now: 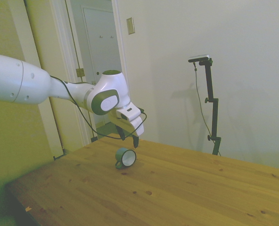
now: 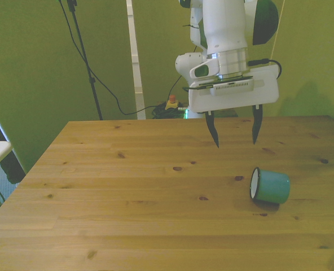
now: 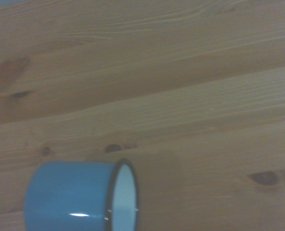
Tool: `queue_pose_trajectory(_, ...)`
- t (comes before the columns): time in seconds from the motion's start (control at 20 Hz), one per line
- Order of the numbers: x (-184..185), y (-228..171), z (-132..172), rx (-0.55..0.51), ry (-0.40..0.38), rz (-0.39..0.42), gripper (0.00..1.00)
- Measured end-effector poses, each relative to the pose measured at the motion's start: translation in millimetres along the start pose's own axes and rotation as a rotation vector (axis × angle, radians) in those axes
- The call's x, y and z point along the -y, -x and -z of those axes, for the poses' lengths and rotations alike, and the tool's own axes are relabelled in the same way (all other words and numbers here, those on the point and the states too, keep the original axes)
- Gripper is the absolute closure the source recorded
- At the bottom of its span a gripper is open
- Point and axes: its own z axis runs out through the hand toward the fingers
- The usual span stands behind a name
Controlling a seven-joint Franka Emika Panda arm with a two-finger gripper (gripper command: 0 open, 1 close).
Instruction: Flip the mug upright
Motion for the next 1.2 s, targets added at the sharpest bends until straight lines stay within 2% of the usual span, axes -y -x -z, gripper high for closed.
queue_pose_trajectory(0.3, -5, -8, -48, 0.121, -0.089, -0.025, 0.00)
queue_pose_trajectory(0.35, -5, -8, -48, 0.120, -0.091, -0.024, 0.00)
queue_pose_trajectory(0.45, -5, -10, -54, 0.128, -0.115, -0.016, 0.00)
queue_pose_trajectory(0.7, -4, -4, -95, 0.218, -0.183, 0.021, 0.00)
queue_pose_trajectory(0.95, -4, 1, -113, 0.294, -0.283, 0.061, 0.00)
queue_pose_trajectory(1.2, -6, -2, -128, 0.394, -0.341, 0.077, 0.00)
